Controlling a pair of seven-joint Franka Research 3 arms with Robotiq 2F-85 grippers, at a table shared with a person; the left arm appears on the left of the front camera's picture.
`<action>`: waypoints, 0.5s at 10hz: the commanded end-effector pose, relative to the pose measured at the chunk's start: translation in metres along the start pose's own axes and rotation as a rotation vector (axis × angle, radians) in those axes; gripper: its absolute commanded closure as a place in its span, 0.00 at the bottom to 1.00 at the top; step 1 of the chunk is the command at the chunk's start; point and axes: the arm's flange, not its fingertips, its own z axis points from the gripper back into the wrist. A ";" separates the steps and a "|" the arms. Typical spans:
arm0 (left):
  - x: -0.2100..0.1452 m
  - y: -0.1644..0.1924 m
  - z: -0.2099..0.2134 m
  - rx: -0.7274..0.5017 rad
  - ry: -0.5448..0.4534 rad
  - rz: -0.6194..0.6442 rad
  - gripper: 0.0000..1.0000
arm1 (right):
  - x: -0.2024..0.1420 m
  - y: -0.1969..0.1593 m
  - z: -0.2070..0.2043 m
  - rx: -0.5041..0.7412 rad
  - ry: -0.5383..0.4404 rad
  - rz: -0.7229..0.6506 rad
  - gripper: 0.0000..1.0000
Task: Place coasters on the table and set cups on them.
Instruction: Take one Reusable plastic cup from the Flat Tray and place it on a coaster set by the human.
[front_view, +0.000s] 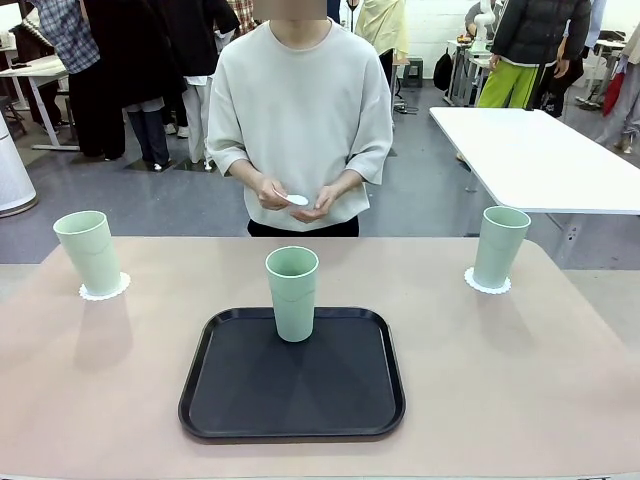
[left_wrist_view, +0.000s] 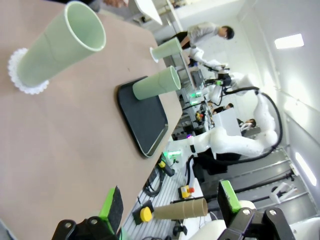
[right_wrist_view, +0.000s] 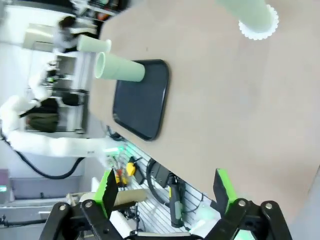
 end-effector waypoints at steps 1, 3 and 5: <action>0.001 -0.003 0.002 0.006 -0.002 0.013 0.00 | 0.029 -0.039 0.014 0.174 0.044 0.038 0.00; 0.001 -0.003 0.002 0.006 -0.002 0.013 0.00 | 0.026 -0.064 0.029 0.290 0.016 0.077 0.00; 0.001 -0.003 0.002 0.006 -0.002 0.013 0.00 | 0.024 -0.083 0.041 0.341 0.018 0.089 0.00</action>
